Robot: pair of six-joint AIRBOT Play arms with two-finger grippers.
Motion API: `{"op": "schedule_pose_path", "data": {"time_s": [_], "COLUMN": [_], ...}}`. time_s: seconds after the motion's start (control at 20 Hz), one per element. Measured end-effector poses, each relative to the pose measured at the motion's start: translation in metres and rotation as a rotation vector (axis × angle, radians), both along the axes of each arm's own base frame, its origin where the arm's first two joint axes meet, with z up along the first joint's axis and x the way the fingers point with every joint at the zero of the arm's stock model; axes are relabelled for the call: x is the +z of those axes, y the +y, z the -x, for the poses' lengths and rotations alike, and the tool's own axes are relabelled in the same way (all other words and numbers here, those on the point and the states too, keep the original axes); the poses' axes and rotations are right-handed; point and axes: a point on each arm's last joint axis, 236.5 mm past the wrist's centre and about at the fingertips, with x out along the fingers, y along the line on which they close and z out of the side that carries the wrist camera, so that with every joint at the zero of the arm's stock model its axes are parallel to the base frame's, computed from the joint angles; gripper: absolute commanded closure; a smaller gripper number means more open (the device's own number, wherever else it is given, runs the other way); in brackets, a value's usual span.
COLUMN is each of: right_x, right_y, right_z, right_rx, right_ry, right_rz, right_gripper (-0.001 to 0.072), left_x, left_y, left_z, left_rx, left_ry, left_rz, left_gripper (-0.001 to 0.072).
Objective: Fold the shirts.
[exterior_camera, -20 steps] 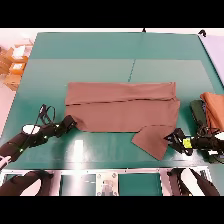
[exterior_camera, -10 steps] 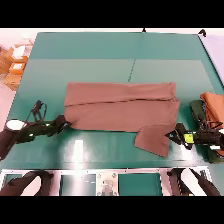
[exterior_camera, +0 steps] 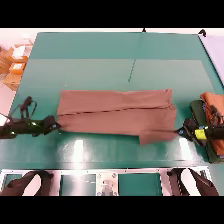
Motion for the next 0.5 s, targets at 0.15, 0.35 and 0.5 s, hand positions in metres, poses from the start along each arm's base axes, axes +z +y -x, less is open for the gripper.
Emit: {"op": "schedule_pose_path", "data": {"time_s": [0.15, 0.35, 0.5], "right_x": [0.03, 0.045, 0.037], "right_y": [0.003, 0.009, 0.011], "right_z": [-0.044, -0.105, -0.146], "right_rx": [0.009, 0.027, 0.029], "right_ry": [-0.118, -0.196, -0.207], "right_rz": [-0.01, -0.042, -0.059], "right_gripper": [0.0692, 0.0692, 0.0692], "left_x": [0.03, 0.049, 0.038], "left_y": [0.007, 0.003, -0.013], "left_z": [-0.031, -0.086, -0.133], "left_rx": [0.013, 0.001, -0.039], "left_ry": [-0.069, -0.115, -0.111], "left_rz": [-0.001, 0.033, 0.042], "left_gripper": [0.0685, 0.0685, 0.0684]}}
